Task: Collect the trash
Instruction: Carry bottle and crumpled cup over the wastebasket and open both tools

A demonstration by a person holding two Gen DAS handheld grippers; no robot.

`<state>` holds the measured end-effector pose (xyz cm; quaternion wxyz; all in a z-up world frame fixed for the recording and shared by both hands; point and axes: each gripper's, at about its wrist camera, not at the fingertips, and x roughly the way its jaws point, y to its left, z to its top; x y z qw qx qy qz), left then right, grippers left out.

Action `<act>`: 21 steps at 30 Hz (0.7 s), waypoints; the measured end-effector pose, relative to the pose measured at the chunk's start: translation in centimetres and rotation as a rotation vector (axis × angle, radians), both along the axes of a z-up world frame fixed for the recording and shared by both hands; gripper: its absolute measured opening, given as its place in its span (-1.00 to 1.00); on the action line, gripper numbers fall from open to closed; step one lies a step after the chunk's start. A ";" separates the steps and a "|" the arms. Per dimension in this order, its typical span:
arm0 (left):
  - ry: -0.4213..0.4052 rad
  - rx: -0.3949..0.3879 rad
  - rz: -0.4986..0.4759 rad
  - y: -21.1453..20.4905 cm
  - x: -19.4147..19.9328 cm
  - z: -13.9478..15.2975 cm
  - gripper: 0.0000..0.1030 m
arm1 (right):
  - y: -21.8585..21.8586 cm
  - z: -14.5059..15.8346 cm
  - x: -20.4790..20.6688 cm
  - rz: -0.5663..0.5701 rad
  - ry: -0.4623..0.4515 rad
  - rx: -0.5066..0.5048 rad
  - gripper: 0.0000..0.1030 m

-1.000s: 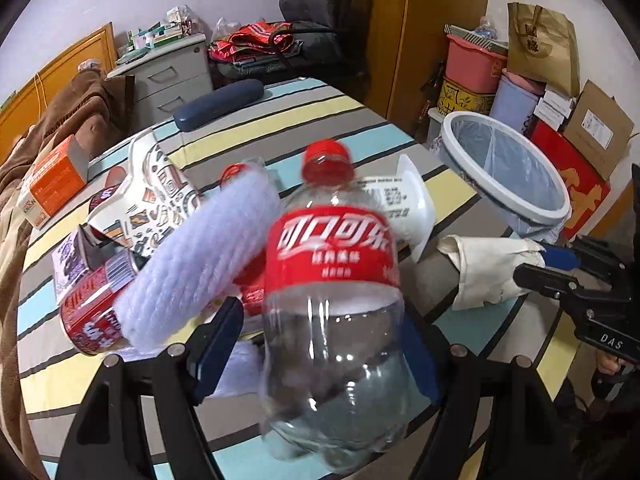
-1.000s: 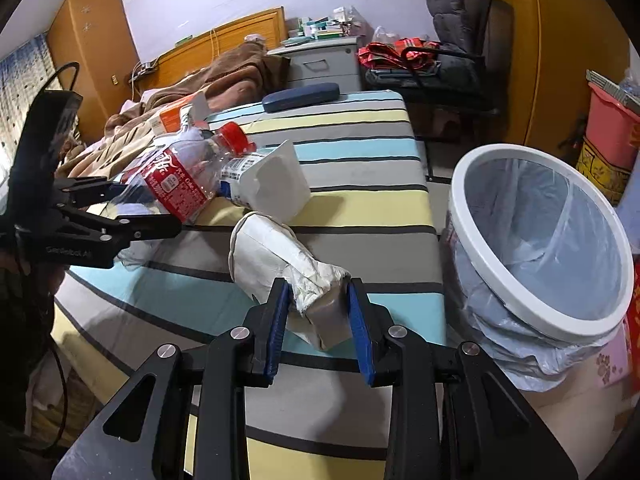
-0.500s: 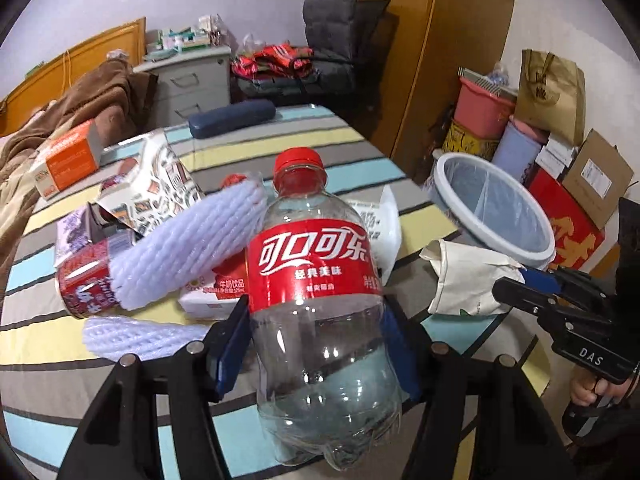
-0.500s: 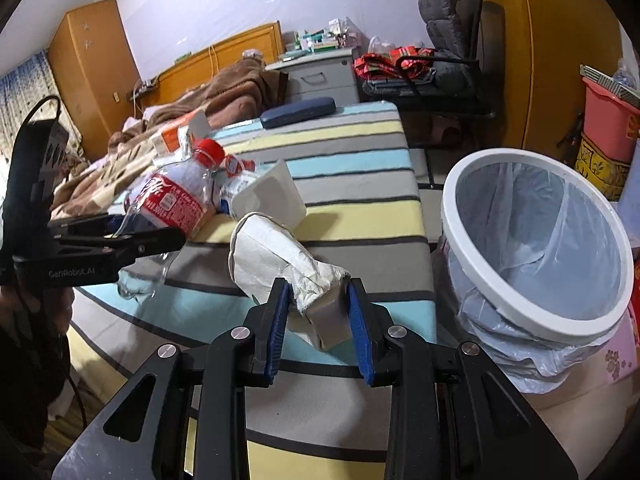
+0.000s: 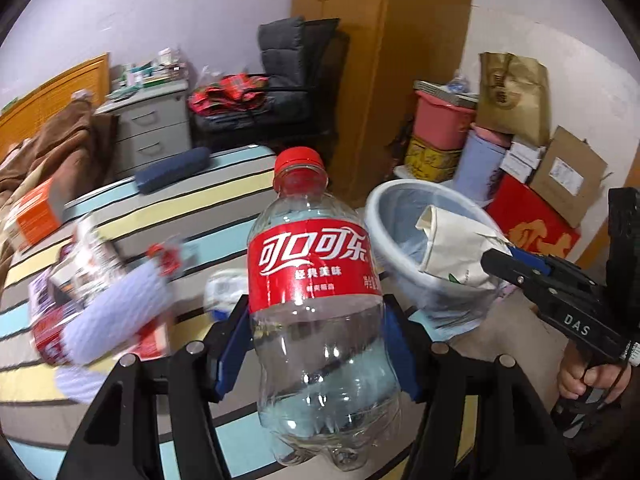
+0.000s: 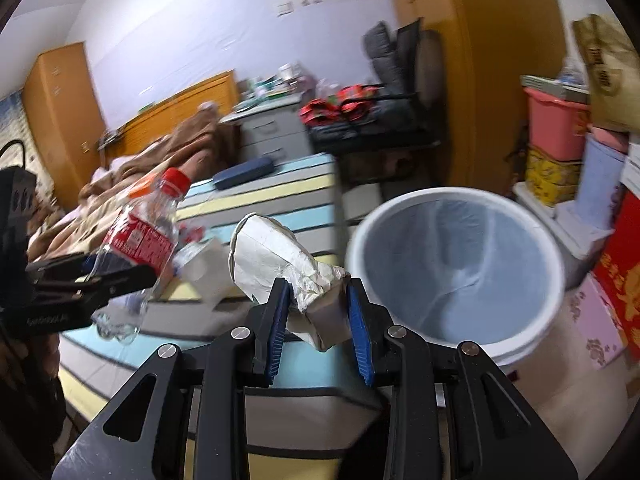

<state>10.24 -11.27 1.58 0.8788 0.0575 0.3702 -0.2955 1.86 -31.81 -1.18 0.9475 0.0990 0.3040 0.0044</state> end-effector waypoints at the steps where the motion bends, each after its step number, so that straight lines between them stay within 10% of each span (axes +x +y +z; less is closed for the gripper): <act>1: 0.003 -0.007 -0.018 -0.8 0.1 0.1 0.26 | -0.5 0.1 -0.1 -0.018 0.000 -0.005 -0.40; 21: 0.093 -0.017 -0.239 -16.6 2.8 -1.4 0.26 | -8.7 -1.4 0.9 -0.312 0.095 -0.099 -0.40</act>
